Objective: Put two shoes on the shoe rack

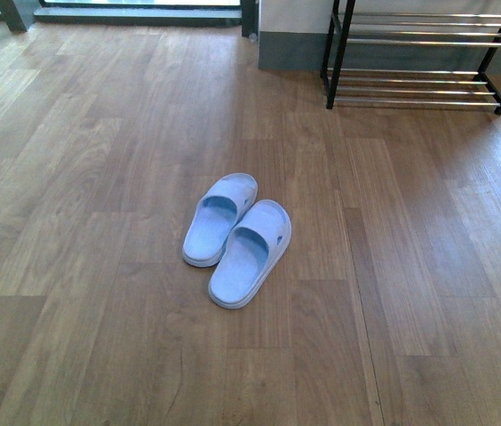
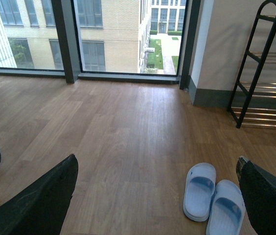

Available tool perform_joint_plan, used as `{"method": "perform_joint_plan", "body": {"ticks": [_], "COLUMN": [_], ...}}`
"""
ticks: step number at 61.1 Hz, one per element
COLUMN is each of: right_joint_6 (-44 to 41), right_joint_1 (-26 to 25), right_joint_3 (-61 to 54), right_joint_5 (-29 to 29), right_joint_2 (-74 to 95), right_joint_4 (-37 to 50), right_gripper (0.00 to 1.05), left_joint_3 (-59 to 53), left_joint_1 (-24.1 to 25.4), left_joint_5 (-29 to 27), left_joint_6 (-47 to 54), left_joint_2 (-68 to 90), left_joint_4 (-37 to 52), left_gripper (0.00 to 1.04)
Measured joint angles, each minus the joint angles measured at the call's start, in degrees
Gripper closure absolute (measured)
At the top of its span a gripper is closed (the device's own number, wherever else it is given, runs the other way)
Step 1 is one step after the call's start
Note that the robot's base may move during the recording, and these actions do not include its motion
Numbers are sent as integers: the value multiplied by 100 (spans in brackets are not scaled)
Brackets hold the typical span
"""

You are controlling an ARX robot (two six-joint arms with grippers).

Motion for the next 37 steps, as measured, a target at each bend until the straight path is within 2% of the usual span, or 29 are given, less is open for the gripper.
{"method": "perform_joint_plan", "body": {"ticks": [37], "right_joint_6": [0], "right_joint_1": [0], "right_joint_3": [0], "right_joint_5": [-7], "right_joint_2": [-2], "right_joint_4": [0], "right_gripper": [9], "left_joint_3": [0], "left_joint_1": [0], "left_joint_5": [-2], "left_joint_6": [0], "left_joint_2": [0], "left_joint_4": [0], "left_gripper": [9]}}
